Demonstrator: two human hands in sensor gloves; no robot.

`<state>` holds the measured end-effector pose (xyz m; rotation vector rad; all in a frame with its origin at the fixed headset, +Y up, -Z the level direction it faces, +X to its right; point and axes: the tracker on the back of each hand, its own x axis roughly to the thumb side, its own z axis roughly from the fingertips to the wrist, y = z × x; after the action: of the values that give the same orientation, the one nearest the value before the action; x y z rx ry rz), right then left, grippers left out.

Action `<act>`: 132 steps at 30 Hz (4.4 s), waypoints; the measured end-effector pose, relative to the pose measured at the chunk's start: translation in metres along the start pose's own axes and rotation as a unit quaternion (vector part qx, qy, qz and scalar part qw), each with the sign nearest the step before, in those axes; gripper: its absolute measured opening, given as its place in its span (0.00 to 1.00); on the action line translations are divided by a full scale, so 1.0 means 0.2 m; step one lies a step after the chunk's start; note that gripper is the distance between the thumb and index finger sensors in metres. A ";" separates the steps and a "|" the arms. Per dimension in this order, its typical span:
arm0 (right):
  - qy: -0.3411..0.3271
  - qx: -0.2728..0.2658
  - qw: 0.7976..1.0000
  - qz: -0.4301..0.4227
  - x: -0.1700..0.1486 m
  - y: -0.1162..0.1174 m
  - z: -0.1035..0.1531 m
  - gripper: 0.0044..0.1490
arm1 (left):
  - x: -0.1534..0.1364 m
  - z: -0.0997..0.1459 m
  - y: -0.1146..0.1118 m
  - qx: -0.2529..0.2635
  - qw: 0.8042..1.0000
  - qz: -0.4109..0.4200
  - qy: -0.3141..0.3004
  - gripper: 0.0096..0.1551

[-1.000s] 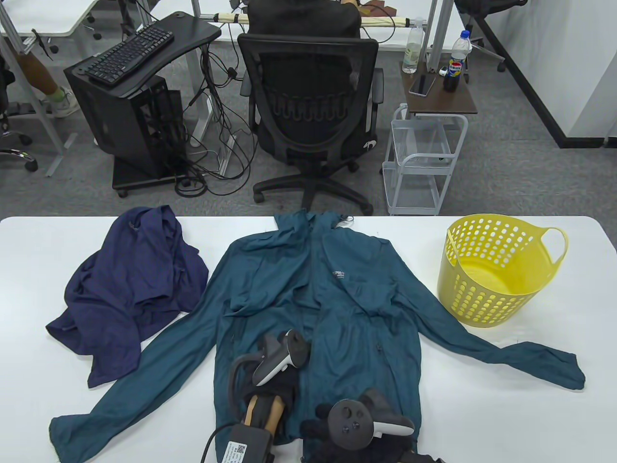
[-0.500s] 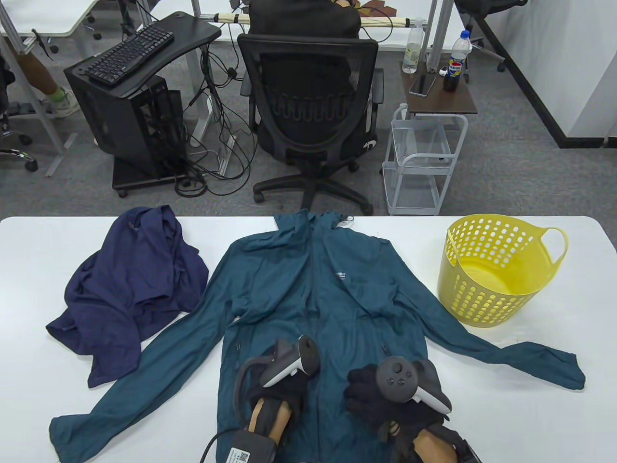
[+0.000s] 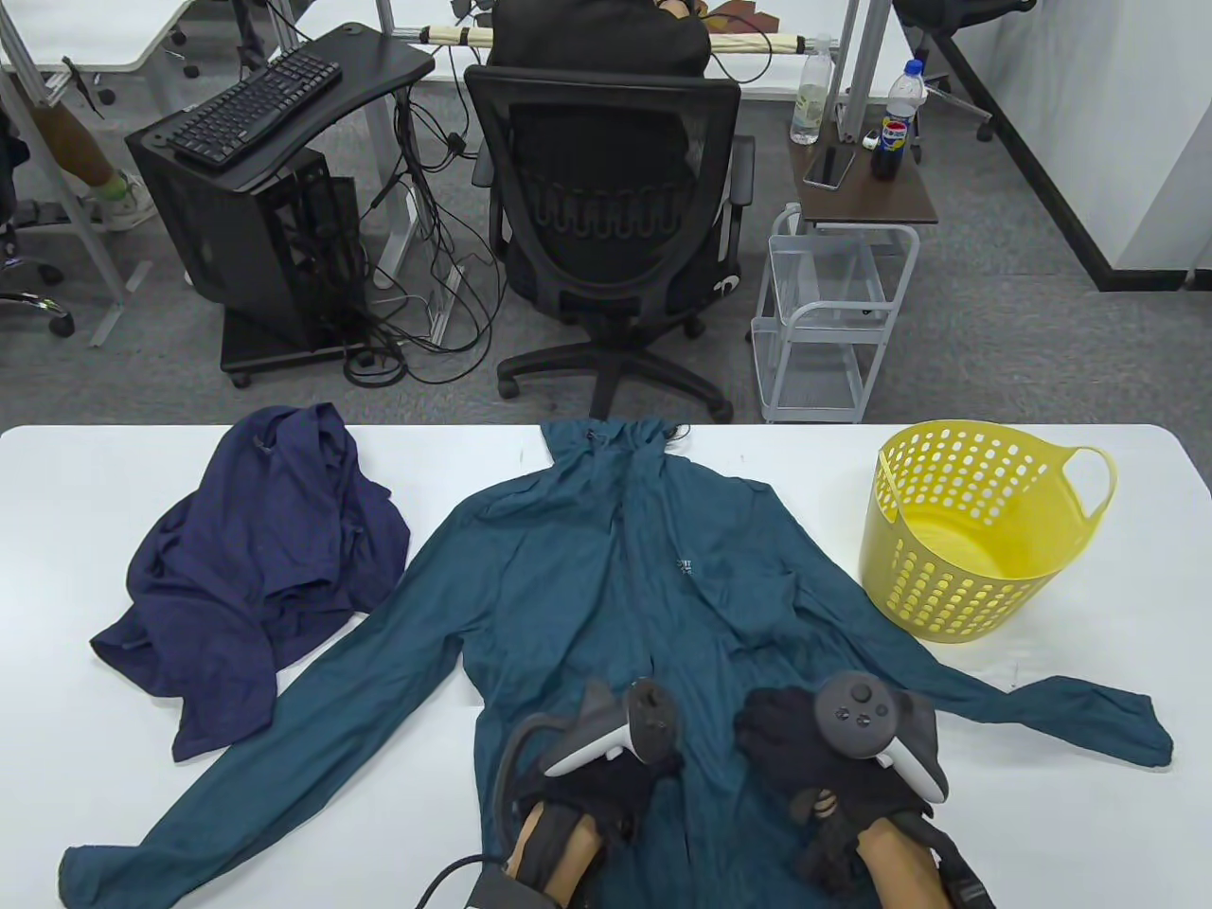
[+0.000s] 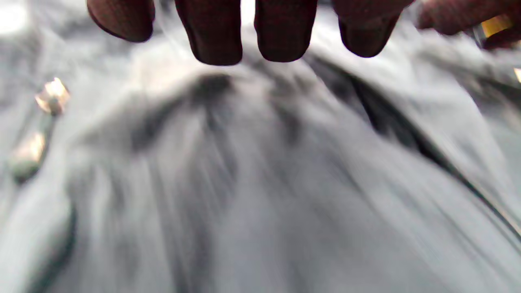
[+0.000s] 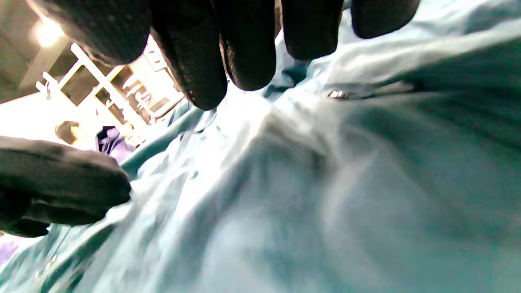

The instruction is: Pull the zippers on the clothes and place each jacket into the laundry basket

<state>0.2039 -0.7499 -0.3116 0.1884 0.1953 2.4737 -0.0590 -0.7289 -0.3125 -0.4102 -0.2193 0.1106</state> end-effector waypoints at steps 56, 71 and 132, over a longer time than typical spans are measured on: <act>0.075 0.136 0.986 -0.063 0.20 0.32 0.05 0.48 | -0.03 0.06 -0.33 -0.203 0.751 0.606 -0.168 0.51; 0.059 0.028 0.986 -0.152 0.13 0.22 0.01 0.30 | 0.04 0.13 -0.25 -0.193 0.746 0.584 -0.255 0.49; -0.229 0.108 0.965 -0.067 0.32 0.08 0.09 0.73 | 0.31 0.57 0.30 0.363 0.890 -0.005 -0.276 0.42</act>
<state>0.1473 -0.7221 -0.2850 0.8014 0.2681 2.2004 -0.0281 -0.6218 -0.2229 0.3868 -0.7147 0.2870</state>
